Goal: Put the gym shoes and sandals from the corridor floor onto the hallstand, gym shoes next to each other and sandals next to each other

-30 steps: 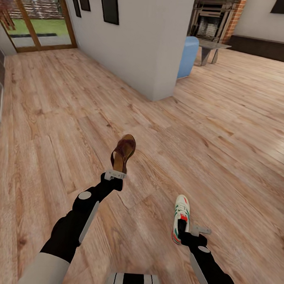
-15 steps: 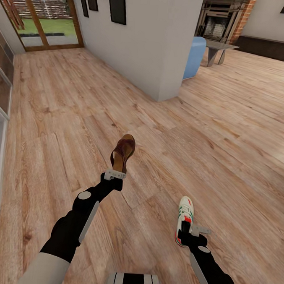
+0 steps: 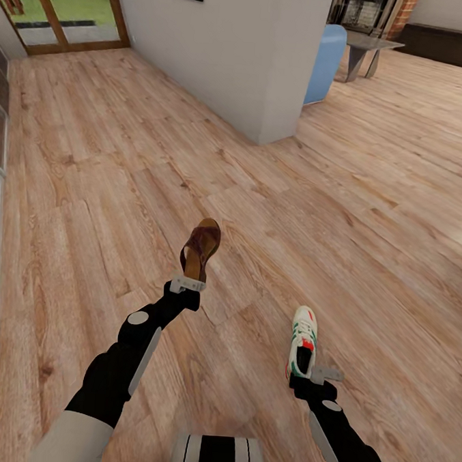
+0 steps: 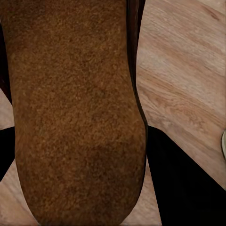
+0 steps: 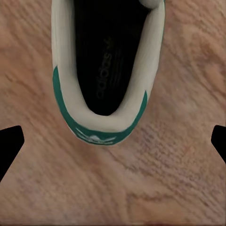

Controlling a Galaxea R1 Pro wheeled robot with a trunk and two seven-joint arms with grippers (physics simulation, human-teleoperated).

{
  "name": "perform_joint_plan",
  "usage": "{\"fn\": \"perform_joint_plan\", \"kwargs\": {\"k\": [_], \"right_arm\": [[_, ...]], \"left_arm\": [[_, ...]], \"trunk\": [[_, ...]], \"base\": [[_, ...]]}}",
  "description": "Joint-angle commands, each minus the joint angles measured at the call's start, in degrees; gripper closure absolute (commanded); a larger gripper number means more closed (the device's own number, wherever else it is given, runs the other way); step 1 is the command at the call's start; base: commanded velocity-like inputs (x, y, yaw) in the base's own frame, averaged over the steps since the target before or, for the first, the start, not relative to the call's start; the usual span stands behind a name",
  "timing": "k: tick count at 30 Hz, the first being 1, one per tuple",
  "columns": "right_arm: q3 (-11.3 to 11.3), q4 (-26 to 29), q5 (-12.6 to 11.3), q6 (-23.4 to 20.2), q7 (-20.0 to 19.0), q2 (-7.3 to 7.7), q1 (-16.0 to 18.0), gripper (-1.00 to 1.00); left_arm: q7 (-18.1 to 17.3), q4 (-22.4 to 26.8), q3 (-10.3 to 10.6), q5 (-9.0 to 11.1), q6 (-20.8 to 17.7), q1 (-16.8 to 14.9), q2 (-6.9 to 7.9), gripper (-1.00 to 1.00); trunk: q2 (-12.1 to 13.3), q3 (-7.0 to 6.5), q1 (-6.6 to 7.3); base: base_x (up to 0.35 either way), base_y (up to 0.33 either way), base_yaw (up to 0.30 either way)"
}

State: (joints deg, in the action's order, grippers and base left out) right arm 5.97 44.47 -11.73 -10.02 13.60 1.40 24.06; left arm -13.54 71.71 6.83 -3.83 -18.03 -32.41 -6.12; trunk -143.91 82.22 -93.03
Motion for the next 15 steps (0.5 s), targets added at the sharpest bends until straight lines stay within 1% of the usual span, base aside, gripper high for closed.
{"fn": "perform_joint_plan", "kwargs": {"k": [1,3,6,15], "right_arm": [[0.4,0.12,-0.49,-0.26,0.55,0.09,0.02,-1.0],[0.41,0.1,-0.49,-0.26,0.55,0.09,0.02,-1.0],[0.44,0.1,-0.49,-0.26,0.55,0.09,0.02,-1.0],[0.45,0.09,-0.49,-0.26,0.55,0.07,0.02,-1.0]], "left_arm": [[-0.35,0.1,-0.05,-0.47,-0.26,-0.02,-0.03,1.0],[-0.35,0.1,-0.06,-0.47,-0.25,-0.02,-0.03,1.0],[-0.35,0.1,-0.06,-0.49,-0.25,-0.02,-0.03,1.0],[-0.26,0.1,-0.21,-0.49,-0.14,0.05,-0.09,1.0]], "trunk": [[-0.03,0.36,-0.01],[-0.06,0.98,-0.06],[-0.06,1.25,-0.06],[-0.06,1.48,-0.06]], "base": [[0.0,0.0,0.0],[0.0,0.0,0.0],[0.0,0.0,0.0],[0.0,0.0,0.0]]}}
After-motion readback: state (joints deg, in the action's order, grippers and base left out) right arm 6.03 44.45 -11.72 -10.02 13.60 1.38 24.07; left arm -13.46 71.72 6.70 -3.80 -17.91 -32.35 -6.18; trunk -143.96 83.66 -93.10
